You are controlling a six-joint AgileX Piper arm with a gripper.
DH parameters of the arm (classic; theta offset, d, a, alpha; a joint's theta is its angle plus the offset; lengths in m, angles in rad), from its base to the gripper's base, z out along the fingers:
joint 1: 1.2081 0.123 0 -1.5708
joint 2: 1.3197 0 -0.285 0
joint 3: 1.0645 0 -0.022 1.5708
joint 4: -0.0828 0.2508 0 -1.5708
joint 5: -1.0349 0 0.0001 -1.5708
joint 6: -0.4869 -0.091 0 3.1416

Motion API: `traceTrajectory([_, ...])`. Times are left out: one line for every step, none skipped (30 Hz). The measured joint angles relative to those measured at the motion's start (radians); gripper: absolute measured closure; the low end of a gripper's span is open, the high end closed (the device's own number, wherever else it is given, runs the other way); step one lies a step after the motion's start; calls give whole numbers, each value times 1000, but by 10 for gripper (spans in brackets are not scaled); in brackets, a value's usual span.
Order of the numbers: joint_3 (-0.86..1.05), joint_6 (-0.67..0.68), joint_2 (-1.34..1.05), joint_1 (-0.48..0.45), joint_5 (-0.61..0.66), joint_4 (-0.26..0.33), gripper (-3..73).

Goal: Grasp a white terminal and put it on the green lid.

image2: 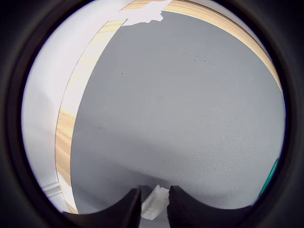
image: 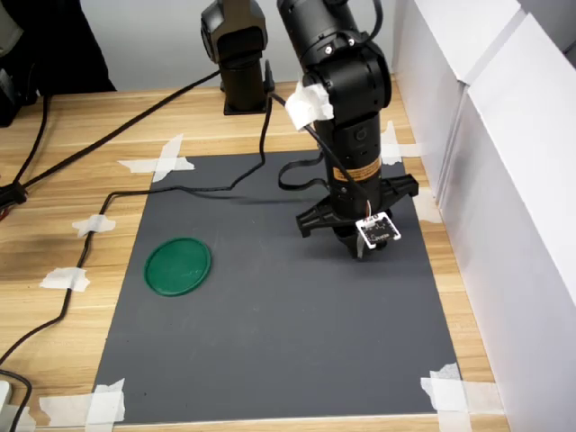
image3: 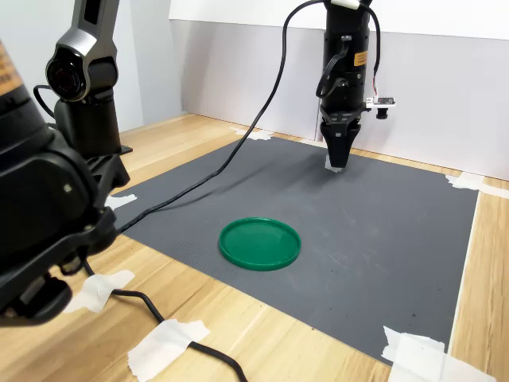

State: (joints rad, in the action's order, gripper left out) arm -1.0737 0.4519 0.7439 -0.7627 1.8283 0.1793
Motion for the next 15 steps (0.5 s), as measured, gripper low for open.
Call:
traceTrajectory([0, -2, 0, 0, 0, -2, 505])
traceTrajectory([-1, -2, 1, 0, 0, -2, 515])
traceTrajectory([-1, -3, 1, 0, -2, -4, 530])
traceTrajectory([-1, -3, 4, 0, -2, -3, 572])
traceTrajectory([-1, -3, 5, 0, -1, -4, 600])
traceTrajectory([-1, -4, 5, 0, 0, -4, 614])
traceTrajectory([-1, -4, 5, 0, 0, -3, 616])
traceTrajectory([-1, -4, 4, 0, 0, -4, 616])
traceTrajectory([-1, -4, 2, 0, 0, -3, 616])
traceTrajectory([-1, -4, -2, 0, 2, -2, 616])
traceTrajectory([-1, -4, -8, 0, 6, 0, 616])
traceTrajectory([-1, -4, -17, 0, 10, 1, 616])
traceTrajectory([-1, -4, -29, 0, 15, 1, 616])
traceTrajectory([-1, -4, -40, 0, 21, 1, 616])
traceTrajectory([-1, -3, -55, -1, 30, 1, 616])
